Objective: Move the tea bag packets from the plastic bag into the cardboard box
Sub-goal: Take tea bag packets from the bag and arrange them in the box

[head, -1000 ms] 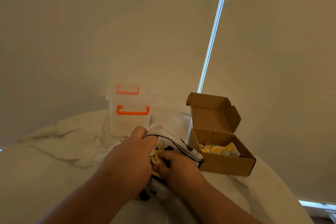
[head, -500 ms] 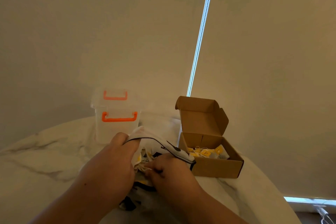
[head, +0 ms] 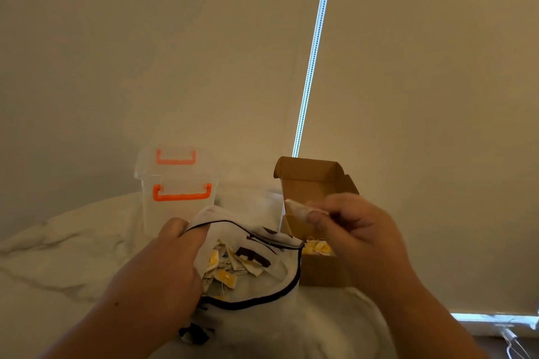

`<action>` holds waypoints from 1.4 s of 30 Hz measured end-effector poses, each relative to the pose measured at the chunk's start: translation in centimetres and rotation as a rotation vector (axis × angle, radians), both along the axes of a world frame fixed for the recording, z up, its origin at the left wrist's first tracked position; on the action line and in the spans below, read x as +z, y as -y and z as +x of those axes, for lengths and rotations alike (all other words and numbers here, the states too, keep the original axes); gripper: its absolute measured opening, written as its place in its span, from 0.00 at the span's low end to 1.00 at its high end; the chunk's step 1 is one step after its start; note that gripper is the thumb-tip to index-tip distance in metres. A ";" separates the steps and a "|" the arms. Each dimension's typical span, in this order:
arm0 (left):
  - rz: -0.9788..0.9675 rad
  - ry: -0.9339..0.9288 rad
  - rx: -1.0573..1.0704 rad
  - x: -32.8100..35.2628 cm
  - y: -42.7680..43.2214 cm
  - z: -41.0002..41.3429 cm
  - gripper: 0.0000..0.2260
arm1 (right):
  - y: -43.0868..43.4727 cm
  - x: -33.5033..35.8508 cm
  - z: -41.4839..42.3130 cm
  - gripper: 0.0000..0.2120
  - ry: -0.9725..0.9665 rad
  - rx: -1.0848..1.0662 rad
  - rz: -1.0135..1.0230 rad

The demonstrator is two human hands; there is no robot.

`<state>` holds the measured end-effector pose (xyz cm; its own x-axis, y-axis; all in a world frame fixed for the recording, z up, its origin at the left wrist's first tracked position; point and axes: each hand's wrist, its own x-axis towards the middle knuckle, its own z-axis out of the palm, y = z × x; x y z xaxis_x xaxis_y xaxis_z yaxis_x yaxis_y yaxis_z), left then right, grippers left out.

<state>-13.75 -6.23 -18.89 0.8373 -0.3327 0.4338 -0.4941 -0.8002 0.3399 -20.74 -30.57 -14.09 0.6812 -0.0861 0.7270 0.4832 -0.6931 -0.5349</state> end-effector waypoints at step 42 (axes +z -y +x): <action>0.025 0.036 -0.019 -1.4 0.7 -0.1 0.24 | -7.6 -7.6 9.7 0.20 -0.936 -0.106 -0.813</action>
